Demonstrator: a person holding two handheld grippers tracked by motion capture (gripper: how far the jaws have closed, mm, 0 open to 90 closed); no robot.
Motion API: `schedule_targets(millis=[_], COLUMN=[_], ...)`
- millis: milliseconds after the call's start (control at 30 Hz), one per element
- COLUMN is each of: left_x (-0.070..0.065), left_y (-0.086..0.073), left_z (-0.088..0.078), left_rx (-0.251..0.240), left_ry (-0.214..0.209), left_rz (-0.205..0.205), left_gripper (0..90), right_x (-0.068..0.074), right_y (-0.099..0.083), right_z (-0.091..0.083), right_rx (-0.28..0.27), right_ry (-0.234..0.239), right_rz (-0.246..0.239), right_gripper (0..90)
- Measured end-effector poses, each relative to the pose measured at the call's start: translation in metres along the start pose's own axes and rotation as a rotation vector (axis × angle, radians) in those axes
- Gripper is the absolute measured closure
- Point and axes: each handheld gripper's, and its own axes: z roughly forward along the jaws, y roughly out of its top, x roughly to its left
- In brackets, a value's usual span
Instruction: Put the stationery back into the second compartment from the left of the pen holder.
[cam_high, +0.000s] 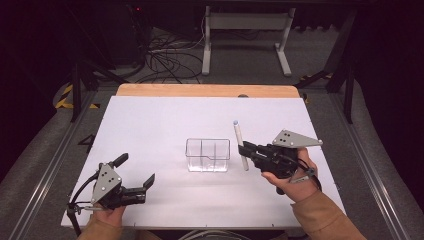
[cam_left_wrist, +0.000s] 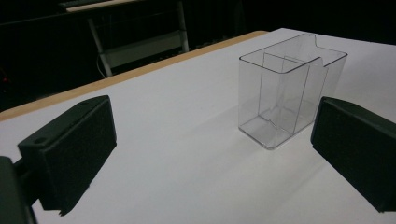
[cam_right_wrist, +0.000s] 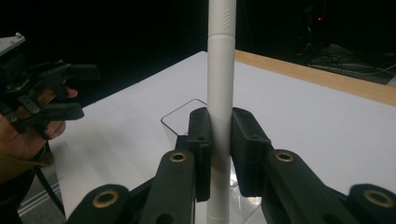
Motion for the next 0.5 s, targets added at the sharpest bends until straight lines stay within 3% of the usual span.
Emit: schedule_targets(millis=[200,500], left_x=[0.0,0.0], left_y=[0.0,0.0], left_z=[0.0,0.0], left_rx=[-0.001,0.003], left_ry=[0.0,-0.001], left_rz=[0.001,-0.002], left_gripper=[0.9,0.9], right_x=[0.002,0.005], right_y=[0.001,0.005], right_z=[0.003,0.013], right_rx=[-0.026,-0.057], right_ry=[-0.018,-0.022], right_rz=[0.024,0.02], right_gripper=[79.4,79.3])
